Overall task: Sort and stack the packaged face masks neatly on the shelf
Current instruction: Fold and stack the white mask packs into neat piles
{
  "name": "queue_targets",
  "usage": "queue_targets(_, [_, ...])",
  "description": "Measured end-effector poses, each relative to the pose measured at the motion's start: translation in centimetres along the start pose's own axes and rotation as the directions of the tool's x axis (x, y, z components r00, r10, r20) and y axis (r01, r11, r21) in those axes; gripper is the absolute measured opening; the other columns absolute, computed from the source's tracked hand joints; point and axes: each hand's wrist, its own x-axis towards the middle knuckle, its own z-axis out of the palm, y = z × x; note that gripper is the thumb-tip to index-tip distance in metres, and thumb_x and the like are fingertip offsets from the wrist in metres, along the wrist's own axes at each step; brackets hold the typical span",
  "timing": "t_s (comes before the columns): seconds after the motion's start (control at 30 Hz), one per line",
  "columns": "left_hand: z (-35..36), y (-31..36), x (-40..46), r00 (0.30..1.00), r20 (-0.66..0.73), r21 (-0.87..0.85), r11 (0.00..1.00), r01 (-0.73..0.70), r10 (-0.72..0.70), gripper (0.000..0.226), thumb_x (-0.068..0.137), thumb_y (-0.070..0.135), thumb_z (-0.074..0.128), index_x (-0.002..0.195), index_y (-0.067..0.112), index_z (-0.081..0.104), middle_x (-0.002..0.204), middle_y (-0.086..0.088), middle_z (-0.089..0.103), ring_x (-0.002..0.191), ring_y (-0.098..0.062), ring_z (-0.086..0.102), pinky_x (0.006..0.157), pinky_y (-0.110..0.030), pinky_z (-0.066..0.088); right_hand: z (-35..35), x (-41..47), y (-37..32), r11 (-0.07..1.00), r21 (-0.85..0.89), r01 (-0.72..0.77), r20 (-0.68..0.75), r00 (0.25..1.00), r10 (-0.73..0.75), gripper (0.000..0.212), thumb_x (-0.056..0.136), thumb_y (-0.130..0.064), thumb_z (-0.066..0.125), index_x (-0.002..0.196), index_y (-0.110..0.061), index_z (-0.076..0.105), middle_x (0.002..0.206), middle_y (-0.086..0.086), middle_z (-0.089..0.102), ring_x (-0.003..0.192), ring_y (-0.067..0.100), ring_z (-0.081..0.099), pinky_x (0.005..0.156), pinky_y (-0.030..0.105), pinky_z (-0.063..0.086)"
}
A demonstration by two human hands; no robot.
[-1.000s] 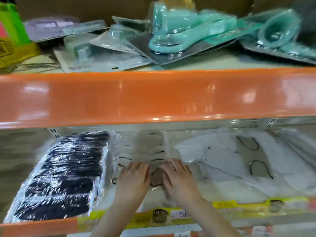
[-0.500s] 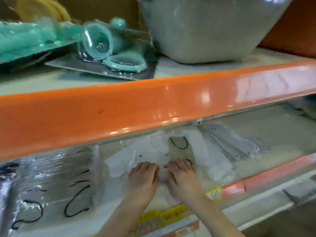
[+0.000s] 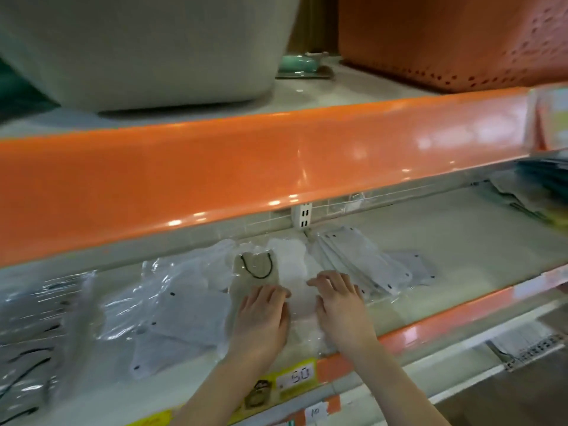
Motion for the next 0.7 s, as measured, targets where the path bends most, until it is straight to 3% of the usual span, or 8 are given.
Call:
queue_targets(0.13, [1.9,2.8,1.4,0.997,-0.022,-0.032,0.997,-0.073,0.072,0.018,0.074,0.016,0.061,0.092,0.018,0.065,0.095,0.005,0.063,0.099,-0.014,0.049,0.071,-0.032,0.052,-1.4,0.6,3.8,0.998,-0.024,-0.052,0.012,0.999,0.052,0.046,0.060,0.001,0.069,0.100,-0.020,0.067,0.106,0.002,0.061,0.094,0.027,0.061,0.070,0.040,0.052])
queue_targets(0.23, [3.1,5.2,3.1,0.994,0.057,-0.012,0.995,-0.096,0.096,0.022,0.085,0.017,0.052,0.104,0.016,0.064,0.113,0.004,0.061,0.122,-0.022,0.048,0.094,-0.037,0.042,-2.4,0.9,6.3,0.993,-0.039,-0.111,0.066,0.991,0.114,0.044,0.063,-0.023,0.071,0.106,-0.018,0.065,0.115,0.005,0.060,0.102,0.030,0.060,0.081,0.042,0.050])
queue_targets(0.33, [4.3,7.3,4.8,0.979,0.178,0.006,0.995,-0.101,0.099,0.034,0.099,0.026,0.039,0.127,0.016,0.054,0.141,0.003,0.045,0.142,-0.021,0.023,0.111,-0.033,0.020,-3.1,1.4,8.3,0.983,-0.049,-0.178,0.148,0.972,0.183,0.062,0.069,-0.034,0.067,0.126,-0.014,0.056,0.134,0.010,0.050,0.122,0.035,0.049,0.101,0.046,0.038])
queue_targets(0.4, [5.0,8.1,5.5,0.978,0.191,0.051,0.994,-0.097,0.086,0.031,0.096,0.026,0.047,0.125,0.017,0.055,0.137,0.001,0.048,0.138,-0.025,0.032,0.107,-0.038,0.027,-3.4,1.9,8.8,0.969,-0.062,-0.239,0.220,0.944,0.247,0.067,0.081,-0.041,0.061,0.140,-0.017,0.040,0.145,0.007,0.036,0.134,0.029,0.034,0.110,0.040,0.025])
queue_targets(0.47, [5.7,8.2,5.7,0.986,0.160,0.057,0.997,-0.060,0.050,0.031,0.090,0.027,0.056,0.119,0.016,0.059,0.126,-0.001,0.056,0.124,-0.029,0.049,0.095,-0.041,0.039,-3.2,2.5,8.8,0.955,-0.056,-0.290,0.224,0.929,0.295,0.067,0.087,-0.047,0.054,0.143,-0.019,0.032,0.145,0.005,0.032,0.135,0.027,0.030,0.110,0.037,0.021])
queue_targets(0.53, [5.9,7.9,5.9,0.988,0.153,0.154,0.988,-0.005,-0.019,0.034,0.093,0.031,0.048,0.123,0.016,0.056,0.126,0.000,0.054,0.119,-0.027,0.050,0.093,-0.040,0.038,-3.0,3.2,8.6,0.938,-0.086,-0.336,0.247,0.905,0.347,0.067,0.089,-0.053,0.048,0.143,-0.019,0.029,0.144,0.007,0.034,0.133,0.029,0.030,0.109,0.039,0.023])
queue_targets(0.63, [5.1,7.6,5.8,0.988,0.138,0.233,0.972,0.038,-0.071,0.033,0.093,0.036,0.037,0.106,0.017,0.061,0.108,0.002,0.059,0.100,-0.024,0.058,0.080,-0.038,0.043,-2.6,4.5,7.8,0.902,-0.203,-0.381,0.324,0.843,0.429,0.082,0.085,-0.068,0.042,0.145,-0.016,0.022,0.145,0.014,0.032,0.135,0.034,0.028,0.109,0.046,0.023])
queue_targets(0.7, [5.0,7.2,5.9,0.975,0.178,0.270,0.959,0.080,-0.132,0.031,0.100,0.036,0.030,0.115,0.020,0.052,0.118,0.004,0.052,0.109,-0.020,0.047,0.089,-0.034,0.036,-2.3,5.2,7.3,0.880,-0.279,-0.384,0.370,0.802,0.468,0.093,0.081,-0.075,0.040,0.147,-0.016,0.015,0.149,0.019,0.025,0.138,0.037,0.023,0.110,0.051,0.021])
